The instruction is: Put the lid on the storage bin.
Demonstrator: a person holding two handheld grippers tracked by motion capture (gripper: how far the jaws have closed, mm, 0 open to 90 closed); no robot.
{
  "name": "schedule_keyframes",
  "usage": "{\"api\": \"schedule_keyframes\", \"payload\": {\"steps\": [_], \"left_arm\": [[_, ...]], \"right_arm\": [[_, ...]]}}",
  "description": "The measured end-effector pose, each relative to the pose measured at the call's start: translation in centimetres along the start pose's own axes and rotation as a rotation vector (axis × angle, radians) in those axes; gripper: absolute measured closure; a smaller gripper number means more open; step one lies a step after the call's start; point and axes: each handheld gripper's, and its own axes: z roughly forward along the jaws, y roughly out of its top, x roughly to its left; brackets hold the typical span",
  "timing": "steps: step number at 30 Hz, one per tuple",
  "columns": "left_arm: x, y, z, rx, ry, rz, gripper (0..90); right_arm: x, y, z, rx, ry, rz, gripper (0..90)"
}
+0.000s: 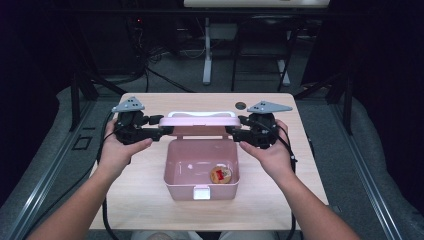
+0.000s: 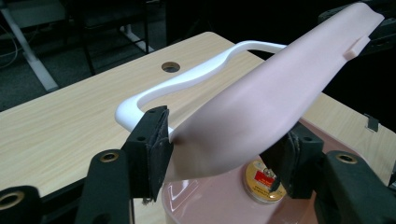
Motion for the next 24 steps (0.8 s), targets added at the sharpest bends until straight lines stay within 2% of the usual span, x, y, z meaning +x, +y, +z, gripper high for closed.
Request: {"api": "schedule_keyframes", "payload": {"steps": [9, 24], "left_arm": [[-0.2, -0.7, -0.8, -0.004, -0.018, -0.004, 49.4], [-0.8, -1.8, -1.8, -0.006, -0.048, -0.012, 50.2]], "right_arm": [[0.1, -0.6, -0.8, -0.013, 0.021, 0.013, 46.2], [0.4, -1.9, -1.9, -0.020, 0.046, 0.016, 48.5]]}}
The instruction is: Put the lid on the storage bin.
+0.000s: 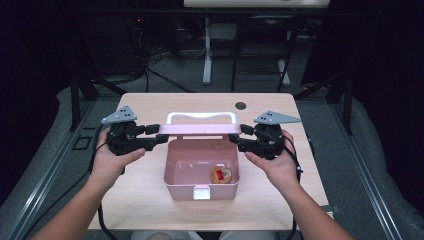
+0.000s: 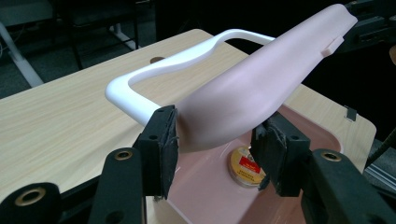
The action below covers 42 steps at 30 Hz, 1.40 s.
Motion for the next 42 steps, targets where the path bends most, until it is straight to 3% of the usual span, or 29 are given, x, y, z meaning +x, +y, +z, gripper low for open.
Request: {"api": "schedule_keyframes", "payload": {"steps": [6, 29, 42], "left_arm": [[-0.4, -0.4, -0.4, 0.006, -0.003, 0.009, 50.6], [-1.8, -2.2, -1.0, 0.009, 0.015, 0.042, 51.9], [-2.4, -3.6, -1.1, -0.003, 0.015, 0.034, 52.3]], "right_arm": [[0.4, -0.4, -0.4, 0.003, -0.005, -0.023, 48.7], [1.3, -2.4, -1.4, 0.002, 0.009, -0.026, 50.1], [1.7, -3.8, -1.8, -0.002, 0.013, -0.025, 50.3]]}}
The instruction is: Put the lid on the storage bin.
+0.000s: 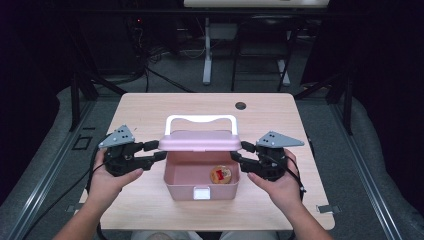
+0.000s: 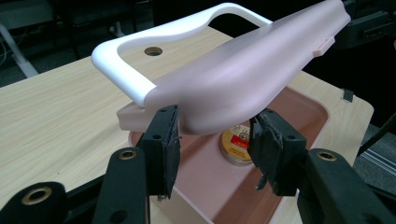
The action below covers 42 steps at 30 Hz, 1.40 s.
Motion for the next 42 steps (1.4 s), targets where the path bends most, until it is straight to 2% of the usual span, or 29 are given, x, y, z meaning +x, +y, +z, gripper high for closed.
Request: {"api": "schedule_keyframes", "payload": {"steps": [7, 11, 14, 20, 25, 31, 34, 42], "left_arm": [[-0.5, -0.9, 0.0, 0.004, 0.006, 0.009, 54.3], [-0.9, -1.5, -0.2, 0.013, 0.007, 0.027, 55.1], [-1.3, -1.9, -0.4, -0.001, 0.014, 0.037, 55.2], [-1.9, -2.8, -0.5, -0.012, 0.026, 0.036, 55.1], [-2.5, -3.5, -0.4, 0.004, 0.050, 0.047, 55.2], [-2.7, -4.5, -0.2, -0.001, 0.048, 0.022, 55.2], [-2.8, -4.8, -0.3, 0.001, 0.048, 0.023, 55.4], [-2.7, -5.9, -0.1, -0.011, 0.042, -0.008, 55.6]], "right_arm": [[0.2, -1.1, -0.3, -0.005, 0.001, 0.003, 50.8], [0.5, -1.7, -0.5, -0.003, 0.005, -0.004, 51.3], [0.7, -2.0, -0.8, -0.007, 0.007, -0.006, 51.4], [1.2, -2.6, -1.3, -0.022, 0.007, -0.036, 53.4], [1.4, -3.4, -1.4, -0.022, 0.003, -0.062, 57.4], [1.1, -4.6, -1.4, -0.029, 0.027, -0.024, 59.1], [1.0, -5.1, -1.4, -0.026, 0.036, -0.017, 60.2], [1.5, -5.6, -1.3, -0.007, 0.020, -0.054, 60.6]]}}
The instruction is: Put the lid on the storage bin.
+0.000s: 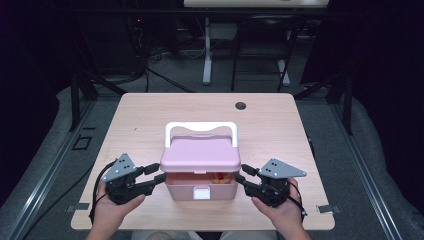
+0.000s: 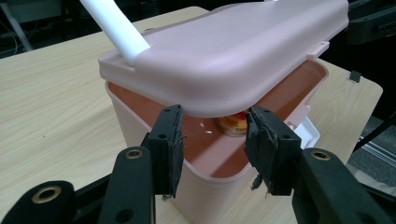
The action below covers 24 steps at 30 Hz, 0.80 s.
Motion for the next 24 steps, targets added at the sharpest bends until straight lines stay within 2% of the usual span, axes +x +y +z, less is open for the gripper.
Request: {"api": "schedule_keyframes", "payload": {"steps": [8, 15, 24], "left_arm": [[-0.3, -0.8, 0.3, 0.030, 0.007, 0.015, 56.0], [-0.3, -1.4, 0.4, 0.042, 0.007, 0.007, 56.1], [-0.1, -1.8, 0.3, 0.049, -0.001, -0.007, 55.6]], "right_arm": [[0.1, -0.7, 0.1, 0.013, 0.007, 0.012, 60.4], [0.2, -1.1, 0.0, 0.018, 0.001, -0.002, 60.0], [0.2, -1.5, 0.1, 0.028, 0.002, 0.005, 59.3]]}}
